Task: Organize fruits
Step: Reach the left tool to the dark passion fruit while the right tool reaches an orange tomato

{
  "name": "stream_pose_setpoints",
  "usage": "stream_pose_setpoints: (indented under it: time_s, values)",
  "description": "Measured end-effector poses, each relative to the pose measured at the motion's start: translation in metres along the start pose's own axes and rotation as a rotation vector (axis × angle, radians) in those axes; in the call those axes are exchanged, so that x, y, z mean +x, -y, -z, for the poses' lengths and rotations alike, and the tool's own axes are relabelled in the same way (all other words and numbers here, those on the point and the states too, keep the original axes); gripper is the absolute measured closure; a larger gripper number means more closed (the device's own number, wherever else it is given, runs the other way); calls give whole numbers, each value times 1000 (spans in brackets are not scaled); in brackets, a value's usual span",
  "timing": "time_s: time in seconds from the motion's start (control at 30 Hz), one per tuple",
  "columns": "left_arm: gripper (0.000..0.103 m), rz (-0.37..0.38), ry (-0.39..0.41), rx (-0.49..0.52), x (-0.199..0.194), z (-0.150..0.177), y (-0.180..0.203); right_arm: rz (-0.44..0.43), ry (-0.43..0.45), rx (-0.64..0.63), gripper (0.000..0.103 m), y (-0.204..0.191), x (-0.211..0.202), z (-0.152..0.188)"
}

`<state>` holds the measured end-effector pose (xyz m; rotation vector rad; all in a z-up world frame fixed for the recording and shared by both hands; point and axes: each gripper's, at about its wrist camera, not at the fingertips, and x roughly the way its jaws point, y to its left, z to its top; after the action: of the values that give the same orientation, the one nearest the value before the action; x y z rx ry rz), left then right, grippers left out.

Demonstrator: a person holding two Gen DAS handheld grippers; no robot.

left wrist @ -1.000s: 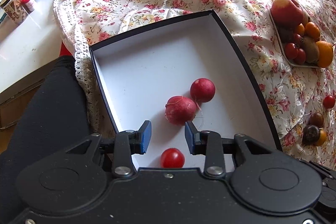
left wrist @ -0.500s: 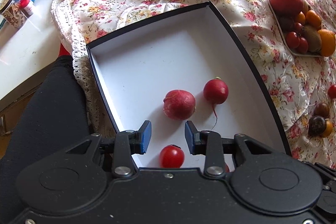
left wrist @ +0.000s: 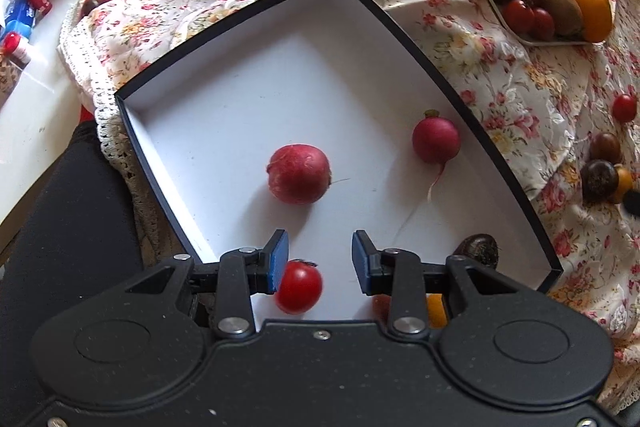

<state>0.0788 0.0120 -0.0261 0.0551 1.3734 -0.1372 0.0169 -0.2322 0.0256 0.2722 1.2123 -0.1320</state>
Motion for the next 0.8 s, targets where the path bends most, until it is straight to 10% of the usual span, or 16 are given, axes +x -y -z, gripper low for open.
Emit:
stream_pose_setpoints:
  time_s: [0.33,0.8]
  values:
    - [60,9,39,43,-6,0,13,104,10,188,59,87,19,-12]
    - [60,16,59,104,-8,1,25,79,-14,132,57,68,49,-13]
